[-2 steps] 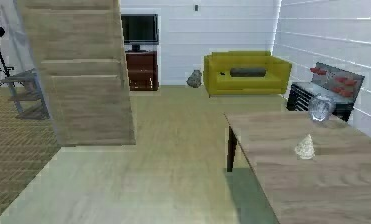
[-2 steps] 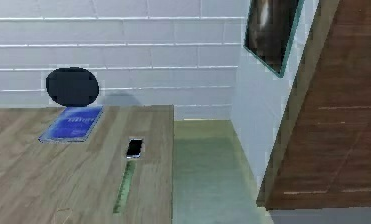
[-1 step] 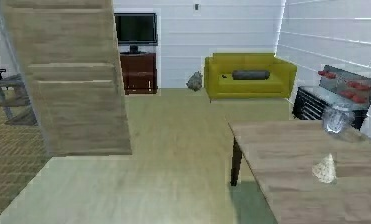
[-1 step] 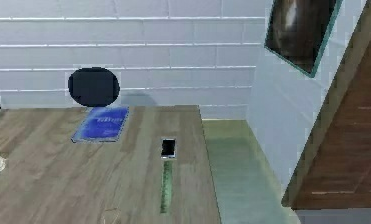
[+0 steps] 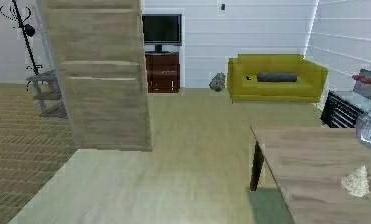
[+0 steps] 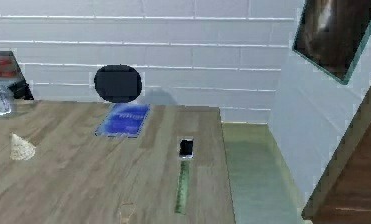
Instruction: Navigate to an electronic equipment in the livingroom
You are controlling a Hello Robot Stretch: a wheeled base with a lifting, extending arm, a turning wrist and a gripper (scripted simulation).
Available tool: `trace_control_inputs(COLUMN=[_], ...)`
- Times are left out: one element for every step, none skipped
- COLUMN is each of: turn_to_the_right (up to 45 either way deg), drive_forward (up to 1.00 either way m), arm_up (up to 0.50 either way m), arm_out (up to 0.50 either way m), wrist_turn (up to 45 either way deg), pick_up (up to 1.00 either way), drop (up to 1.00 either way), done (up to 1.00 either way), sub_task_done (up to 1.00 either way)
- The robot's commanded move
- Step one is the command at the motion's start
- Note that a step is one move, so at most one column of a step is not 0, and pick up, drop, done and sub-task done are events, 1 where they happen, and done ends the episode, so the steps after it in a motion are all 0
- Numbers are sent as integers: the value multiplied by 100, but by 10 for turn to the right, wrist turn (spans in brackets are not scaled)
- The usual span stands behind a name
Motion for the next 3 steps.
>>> trace_control_inputs(turn_to_the_right=[0, 0, -90], drive_forward=[100, 100, 0], arm_up=[0, 0, 0], arm_out=[0, 0, 0], wrist_turn=[0, 0, 0], pick_up=[0, 0, 0], drop=[0, 0, 0], done=[0, 0, 0], sub_task_done=[0, 0, 0])
